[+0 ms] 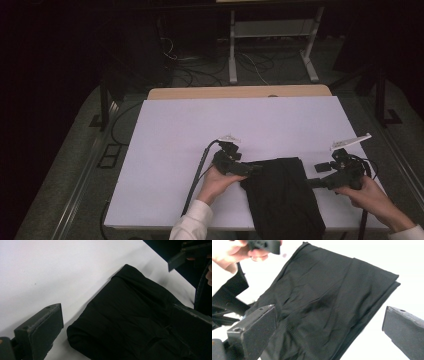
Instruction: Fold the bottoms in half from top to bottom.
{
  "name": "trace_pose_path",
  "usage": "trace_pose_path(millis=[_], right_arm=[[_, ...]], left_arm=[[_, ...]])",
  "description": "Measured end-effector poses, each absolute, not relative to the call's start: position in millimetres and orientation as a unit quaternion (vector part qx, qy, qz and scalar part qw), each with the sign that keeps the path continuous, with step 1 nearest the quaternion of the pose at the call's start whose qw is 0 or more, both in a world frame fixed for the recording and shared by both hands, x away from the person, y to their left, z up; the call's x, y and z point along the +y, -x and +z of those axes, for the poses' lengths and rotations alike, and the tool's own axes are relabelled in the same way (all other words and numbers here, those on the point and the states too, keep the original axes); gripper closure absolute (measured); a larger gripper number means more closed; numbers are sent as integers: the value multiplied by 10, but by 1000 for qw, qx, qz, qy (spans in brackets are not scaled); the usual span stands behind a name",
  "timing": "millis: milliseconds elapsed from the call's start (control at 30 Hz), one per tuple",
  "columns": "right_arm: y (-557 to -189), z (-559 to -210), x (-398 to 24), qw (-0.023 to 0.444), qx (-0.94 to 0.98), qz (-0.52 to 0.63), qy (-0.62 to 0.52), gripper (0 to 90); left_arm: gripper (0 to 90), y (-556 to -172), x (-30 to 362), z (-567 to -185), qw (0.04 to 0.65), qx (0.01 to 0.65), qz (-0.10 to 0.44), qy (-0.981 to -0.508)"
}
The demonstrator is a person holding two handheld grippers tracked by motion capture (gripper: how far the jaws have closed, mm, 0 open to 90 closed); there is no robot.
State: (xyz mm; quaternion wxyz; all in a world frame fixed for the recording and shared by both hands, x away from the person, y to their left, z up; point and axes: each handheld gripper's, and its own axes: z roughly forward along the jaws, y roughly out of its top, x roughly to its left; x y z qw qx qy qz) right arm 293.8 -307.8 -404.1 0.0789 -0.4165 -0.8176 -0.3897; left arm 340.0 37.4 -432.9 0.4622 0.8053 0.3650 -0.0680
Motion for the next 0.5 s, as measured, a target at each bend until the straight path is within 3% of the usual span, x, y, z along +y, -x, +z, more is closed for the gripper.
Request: trace_pose_path(millis=[500], right_arm=[[-3143, -4204, -3026, 69, -798, -381, 463, 21]], left_arm=[[0, -3429, 384, -4398, 460, 374, -77, -802]])
